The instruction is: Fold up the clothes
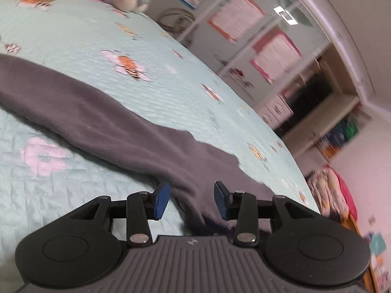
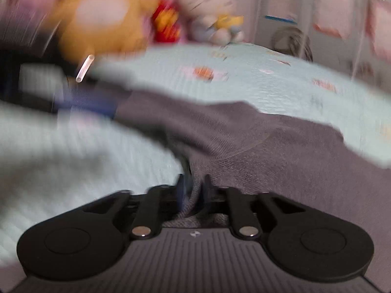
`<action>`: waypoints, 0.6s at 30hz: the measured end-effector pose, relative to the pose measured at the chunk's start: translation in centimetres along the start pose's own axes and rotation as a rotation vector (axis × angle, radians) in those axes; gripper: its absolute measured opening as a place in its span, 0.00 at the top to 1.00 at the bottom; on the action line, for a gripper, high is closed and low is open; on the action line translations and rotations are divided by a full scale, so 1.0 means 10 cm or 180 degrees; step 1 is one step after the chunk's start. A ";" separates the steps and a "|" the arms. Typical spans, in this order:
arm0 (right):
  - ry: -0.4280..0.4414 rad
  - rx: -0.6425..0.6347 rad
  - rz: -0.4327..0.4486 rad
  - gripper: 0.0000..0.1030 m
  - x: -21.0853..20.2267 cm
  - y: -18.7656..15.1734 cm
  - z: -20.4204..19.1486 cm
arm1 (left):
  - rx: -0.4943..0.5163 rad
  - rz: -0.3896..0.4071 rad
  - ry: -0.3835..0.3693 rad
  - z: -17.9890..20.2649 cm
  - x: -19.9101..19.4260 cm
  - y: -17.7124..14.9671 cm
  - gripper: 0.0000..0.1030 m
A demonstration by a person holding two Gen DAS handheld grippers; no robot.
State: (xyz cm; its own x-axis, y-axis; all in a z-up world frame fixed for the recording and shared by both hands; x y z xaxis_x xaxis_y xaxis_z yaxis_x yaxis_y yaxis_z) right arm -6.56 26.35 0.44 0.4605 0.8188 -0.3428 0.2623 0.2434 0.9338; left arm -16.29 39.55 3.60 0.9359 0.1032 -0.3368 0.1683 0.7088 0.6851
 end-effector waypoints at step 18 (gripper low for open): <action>-0.0514 0.1883 -0.0092 0.60 -2.83 -0.96 0.43 | -0.0012 -0.0838 0.0223 -0.16 -0.81 -0.94 0.70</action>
State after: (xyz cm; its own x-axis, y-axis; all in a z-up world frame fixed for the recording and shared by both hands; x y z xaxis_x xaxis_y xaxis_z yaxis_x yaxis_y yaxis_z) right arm -18.50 -1.36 0.71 0.5568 0.7156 -0.4218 0.6817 -0.1035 0.7243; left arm -25.99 33.16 -1.13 0.8364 -0.0369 -0.5468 0.4016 0.7202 0.5656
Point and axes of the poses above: each gripper's, at about its wrist camera, not at the fingertips, and x roughly the way its jaws point, z to its right, y to its top, the point moved 5 cm from there along x, roughly the way its jaws point, and after that the axes turned 11 degrees about z, right-handed, at the moved point
